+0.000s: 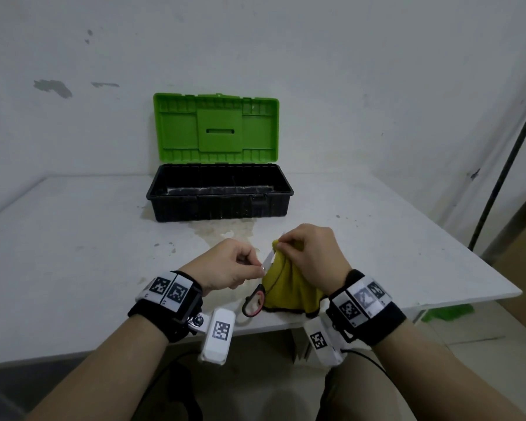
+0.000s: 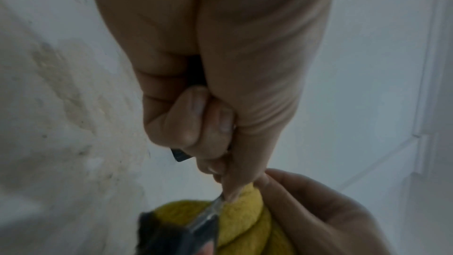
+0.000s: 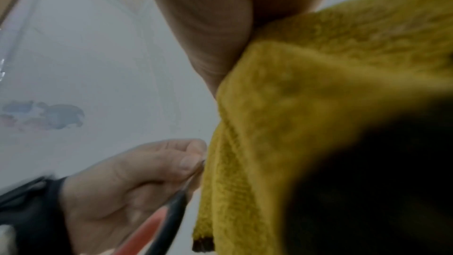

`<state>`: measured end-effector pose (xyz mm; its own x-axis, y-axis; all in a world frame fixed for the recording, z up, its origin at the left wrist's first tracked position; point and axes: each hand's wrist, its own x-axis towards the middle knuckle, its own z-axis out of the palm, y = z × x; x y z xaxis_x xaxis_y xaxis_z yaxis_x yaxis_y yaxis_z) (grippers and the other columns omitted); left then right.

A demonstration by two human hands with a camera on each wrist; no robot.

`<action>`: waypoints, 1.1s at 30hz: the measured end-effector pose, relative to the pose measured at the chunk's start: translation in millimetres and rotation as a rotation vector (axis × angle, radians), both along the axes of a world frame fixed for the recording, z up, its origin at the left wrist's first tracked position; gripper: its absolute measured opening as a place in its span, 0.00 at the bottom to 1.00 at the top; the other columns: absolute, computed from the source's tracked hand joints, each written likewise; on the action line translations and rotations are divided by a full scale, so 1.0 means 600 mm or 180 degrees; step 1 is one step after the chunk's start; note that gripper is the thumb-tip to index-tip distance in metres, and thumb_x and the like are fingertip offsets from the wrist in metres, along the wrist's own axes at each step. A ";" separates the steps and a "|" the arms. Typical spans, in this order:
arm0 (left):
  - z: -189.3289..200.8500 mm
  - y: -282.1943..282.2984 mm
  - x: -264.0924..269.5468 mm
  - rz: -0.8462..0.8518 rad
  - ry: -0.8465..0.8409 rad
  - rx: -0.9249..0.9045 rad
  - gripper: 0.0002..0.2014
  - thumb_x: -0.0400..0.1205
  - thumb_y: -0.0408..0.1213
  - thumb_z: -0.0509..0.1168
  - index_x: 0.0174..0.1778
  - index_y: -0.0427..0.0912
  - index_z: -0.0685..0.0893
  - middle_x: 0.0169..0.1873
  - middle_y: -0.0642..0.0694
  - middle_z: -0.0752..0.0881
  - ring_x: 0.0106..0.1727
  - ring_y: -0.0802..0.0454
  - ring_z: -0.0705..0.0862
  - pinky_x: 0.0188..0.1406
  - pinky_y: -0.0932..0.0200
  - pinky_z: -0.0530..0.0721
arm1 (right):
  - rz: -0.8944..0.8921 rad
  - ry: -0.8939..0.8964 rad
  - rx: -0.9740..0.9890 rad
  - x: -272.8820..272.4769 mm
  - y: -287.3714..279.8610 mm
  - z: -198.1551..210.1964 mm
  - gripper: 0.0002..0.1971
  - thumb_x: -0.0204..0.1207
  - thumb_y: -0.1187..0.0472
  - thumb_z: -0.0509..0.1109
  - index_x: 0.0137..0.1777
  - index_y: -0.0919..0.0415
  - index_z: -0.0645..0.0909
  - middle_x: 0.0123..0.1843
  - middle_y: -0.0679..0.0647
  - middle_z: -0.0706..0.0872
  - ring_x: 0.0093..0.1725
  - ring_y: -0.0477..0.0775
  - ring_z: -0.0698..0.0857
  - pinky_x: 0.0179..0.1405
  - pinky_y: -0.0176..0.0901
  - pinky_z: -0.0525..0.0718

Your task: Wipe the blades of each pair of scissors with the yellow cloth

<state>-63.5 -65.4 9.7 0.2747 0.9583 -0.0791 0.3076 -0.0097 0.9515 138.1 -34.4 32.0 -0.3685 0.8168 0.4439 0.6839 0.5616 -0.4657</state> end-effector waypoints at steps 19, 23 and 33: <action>-0.019 -0.006 0.004 -0.0011 0.0049 0.0094 0.07 0.80 0.28 0.73 0.37 0.36 0.84 0.23 0.44 0.75 0.22 0.54 0.69 0.21 0.61 0.68 | -0.0342 -0.0130 0.0157 0.007 0.016 0.016 0.07 0.77 0.56 0.72 0.47 0.56 0.90 0.46 0.51 0.90 0.47 0.51 0.85 0.48 0.34 0.73; -0.022 -0.007 0.000 0.0286 -0.0134 -0.0062 0.05 0.81 0.28 0.72 0.40 0.33 0.83 0.21 0.48 0.77 0.21 0.55 0.69 0.20 0.63 0.68 | -0.0522 0.0500 -0.0082 0.037 0.030 0.037 0.04 0.76 0.53 0.73 0.43 0.51 0.88 0.43 0.44 0.89 0.45 0.44 0.84 0.45 0.31 0.76; -0.020 -0.001 0.012 0.1081 -0.1051 -0.0541 0.08 0.85 0.23 0.59 0.51 0.33 0.84 0.35 0.42 0.82 0.26 0.55 0.74 0.23 0.65 0.72 | 0.0021 0.0089 -0.0139 0.024 -0.001 0.011 0.04 0.80 0.55 0.68 0.49 0.53 0.82 0.45 0.47 0.87 0.45 0.47 0.83 0.48 0.39 0.78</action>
<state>-56.5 -65.7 -2.5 -0.0137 0.9790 -0.2033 -0.0513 0.2023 0.9780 152.6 -35.3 38.4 -0.3619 0.8333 0.4180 0.6667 0.5447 -0.5087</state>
